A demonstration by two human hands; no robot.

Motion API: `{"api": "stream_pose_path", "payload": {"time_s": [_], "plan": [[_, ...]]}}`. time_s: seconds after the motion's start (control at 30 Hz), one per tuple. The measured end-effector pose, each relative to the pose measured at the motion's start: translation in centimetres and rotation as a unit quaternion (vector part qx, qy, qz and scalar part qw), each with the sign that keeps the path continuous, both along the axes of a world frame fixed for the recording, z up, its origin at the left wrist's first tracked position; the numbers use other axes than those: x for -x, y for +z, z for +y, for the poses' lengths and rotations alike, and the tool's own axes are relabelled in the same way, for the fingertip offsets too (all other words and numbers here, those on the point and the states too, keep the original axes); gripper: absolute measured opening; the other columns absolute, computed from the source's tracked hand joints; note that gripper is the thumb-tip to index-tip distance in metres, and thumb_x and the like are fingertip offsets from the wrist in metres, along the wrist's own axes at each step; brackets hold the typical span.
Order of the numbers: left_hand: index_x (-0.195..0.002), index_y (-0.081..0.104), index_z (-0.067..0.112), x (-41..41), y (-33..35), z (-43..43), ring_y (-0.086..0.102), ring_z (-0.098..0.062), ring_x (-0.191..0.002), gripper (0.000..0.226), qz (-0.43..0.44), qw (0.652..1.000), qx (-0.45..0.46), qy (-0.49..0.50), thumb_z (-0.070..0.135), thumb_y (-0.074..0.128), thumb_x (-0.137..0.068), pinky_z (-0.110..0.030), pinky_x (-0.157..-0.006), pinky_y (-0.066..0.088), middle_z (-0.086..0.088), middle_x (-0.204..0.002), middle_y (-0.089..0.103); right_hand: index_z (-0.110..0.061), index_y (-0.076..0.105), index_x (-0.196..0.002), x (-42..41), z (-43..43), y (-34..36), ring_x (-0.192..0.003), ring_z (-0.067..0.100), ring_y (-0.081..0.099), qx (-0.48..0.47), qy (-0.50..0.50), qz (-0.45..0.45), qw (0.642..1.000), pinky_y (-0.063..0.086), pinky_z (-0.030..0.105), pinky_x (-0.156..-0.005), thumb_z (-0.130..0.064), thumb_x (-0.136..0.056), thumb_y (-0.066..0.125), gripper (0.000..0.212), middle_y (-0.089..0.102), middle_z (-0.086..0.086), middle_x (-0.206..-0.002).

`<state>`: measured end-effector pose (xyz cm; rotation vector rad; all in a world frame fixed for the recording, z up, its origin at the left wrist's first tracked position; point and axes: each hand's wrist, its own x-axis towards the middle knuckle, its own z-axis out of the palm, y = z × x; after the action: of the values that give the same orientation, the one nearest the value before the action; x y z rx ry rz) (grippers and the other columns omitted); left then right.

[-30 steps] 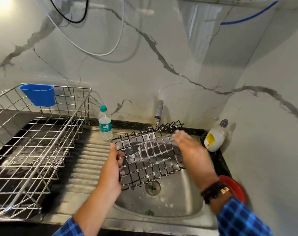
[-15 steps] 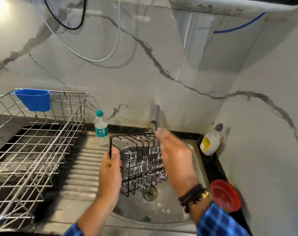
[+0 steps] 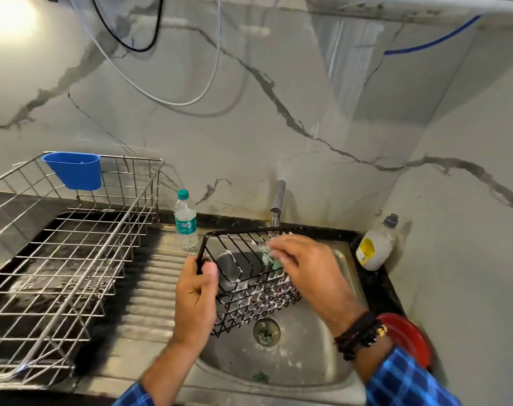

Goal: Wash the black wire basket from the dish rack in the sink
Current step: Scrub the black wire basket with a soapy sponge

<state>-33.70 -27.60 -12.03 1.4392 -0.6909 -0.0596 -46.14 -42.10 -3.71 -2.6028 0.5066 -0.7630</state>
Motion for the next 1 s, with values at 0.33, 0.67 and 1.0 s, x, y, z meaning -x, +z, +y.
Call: {"api": "stream_pose_path", "payload": {"time_s": [0.33,0.67,1.0], "plan": [[-0.074,0.054,0.016,0.4,-0.6,-0.1,0.049,-0.015,-0.078,0.054,-0.031,0.999,-0.013,-0.032,0.063,0.041,-0.098,-0.024,-0.071,0.042,0.002,-0.086,0.05,-0.031,0.073,-0.103,2.0,-0.9,1.3,-0.08,-0.007,0.062,-0.091,-0.051,0.104,0.989,0.047,0.004,-0.071,-0.024,-0.092,0.067,0.015,0.071,-0.017,-0.094],[-0.077,0.063,0.031,1.1,0.4,-1.0,0.052,-0.015,-0.073,0.046,-0.048,0.998,-0.026,-0.013,0.066,0.039,-0.096,-0.022,-0.063,0.043,-0.002,-0.083,0.053,-0.014,0.07,-0.108,-1.7,5.1,2.8,-0.096,0.013,0.06,0.042,0.001,0.017,0.999,0.053,0.03,-0.091,-0.01,-0.095,0.062,0.015,0.064,0.0,-0.103],[-0.08,0.064,0.04,-0.8,1.4,0.0,0.046,-0.005,-0.068,0.029,-0.012,1.0,-0.006,-0.025,0.053,0.045,-0.097,-0.02,-0.067,0.04,0.005,-0.078,0.049,-0.019,0.069,-0.111,1.8,-1.5,0.3,-0.092,0.002,0.058,0.052,-0.021,0.036,0.998,0.049,0.018,-0.089,-0.017,-0.096,0.06,0.018,0.068,-0.006,-0.106]]}}
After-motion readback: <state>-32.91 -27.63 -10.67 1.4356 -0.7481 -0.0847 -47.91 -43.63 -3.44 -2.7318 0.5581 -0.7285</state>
